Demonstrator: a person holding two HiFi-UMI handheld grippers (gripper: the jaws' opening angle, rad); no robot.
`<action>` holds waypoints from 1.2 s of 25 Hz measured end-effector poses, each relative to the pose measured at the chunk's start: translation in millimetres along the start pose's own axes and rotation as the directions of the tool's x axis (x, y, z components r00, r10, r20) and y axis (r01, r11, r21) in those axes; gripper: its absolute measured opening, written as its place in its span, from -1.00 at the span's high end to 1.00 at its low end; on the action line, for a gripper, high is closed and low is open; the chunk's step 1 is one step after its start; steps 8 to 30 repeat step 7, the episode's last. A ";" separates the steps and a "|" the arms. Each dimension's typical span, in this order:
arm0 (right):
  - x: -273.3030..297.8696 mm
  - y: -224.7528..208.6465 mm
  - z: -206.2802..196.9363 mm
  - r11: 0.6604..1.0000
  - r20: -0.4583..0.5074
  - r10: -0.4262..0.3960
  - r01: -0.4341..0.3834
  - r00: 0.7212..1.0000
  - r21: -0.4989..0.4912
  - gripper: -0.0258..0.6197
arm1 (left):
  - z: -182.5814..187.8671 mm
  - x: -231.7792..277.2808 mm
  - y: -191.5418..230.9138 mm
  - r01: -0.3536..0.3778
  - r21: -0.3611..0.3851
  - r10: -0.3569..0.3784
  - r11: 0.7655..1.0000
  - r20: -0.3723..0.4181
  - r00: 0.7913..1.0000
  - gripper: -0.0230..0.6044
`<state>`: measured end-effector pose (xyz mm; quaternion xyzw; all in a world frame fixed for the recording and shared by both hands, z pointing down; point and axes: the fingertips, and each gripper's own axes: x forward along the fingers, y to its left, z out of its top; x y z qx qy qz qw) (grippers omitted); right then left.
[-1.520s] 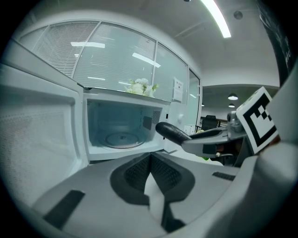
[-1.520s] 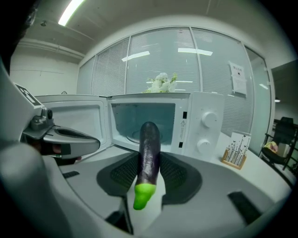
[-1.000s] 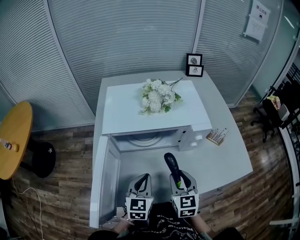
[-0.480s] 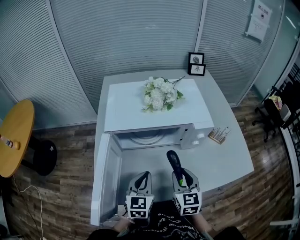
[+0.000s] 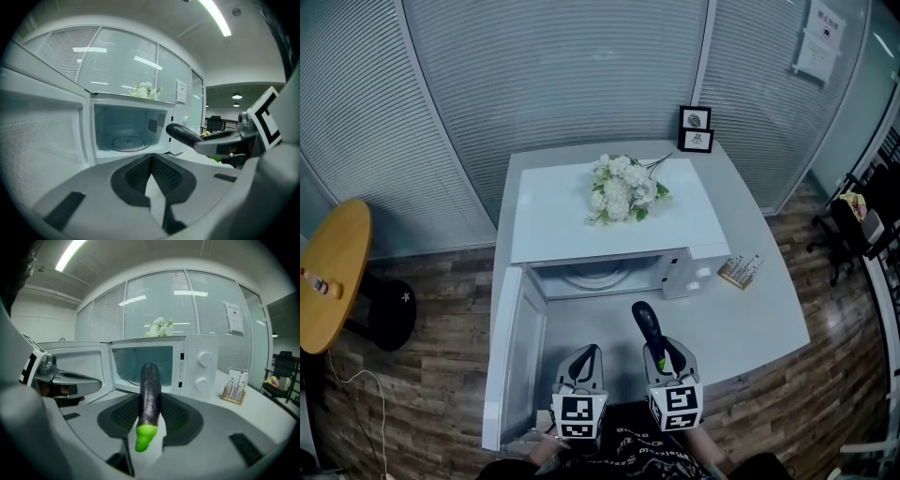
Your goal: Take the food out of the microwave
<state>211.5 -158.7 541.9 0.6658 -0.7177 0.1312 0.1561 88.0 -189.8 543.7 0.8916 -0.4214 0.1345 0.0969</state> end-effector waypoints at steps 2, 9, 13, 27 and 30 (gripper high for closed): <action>-0.2 0.6 -1.0 1.000 -0.002 0.002 -0.002 1.000 0.004 0.48 | -0.5 -0.8 0.3 -0.003 -0.003 0.003 1.000 0.000 1.000 0.90; -0.9 0.0 -2.3 1.000 -0.013 0.003 -0.003 1.000 0.001 0.48 | -1.5 -2.6 -0.6 -0.010 -0.009 0.010 1.000 0.001 1.000 0.90; -0.9 0.0 -2.3 1.000 -0.013 0.003 -0.003 1.000 0.001 0.48 | -1.5 -2.6 -0.6 -0.010 -0.009 0.010 1.000 0.001 1.000 0.90; -0.9 0.0 -2.3 1.000 -0.013 0.003 -0.003 1.000 0.001 0.48 | -1.5 -2.6 -0.6 -0.010 -0.009 0.010 1.000 0.001 1.000 0.90; -0.9 0.0 -2.3 1.000 -0.013 0.003 -0.003 1.000 0.001 0.48 | -1.5 -2.6 -0.6 -0.010 -0.009 0.010 1.000 0.001 1.000 0.90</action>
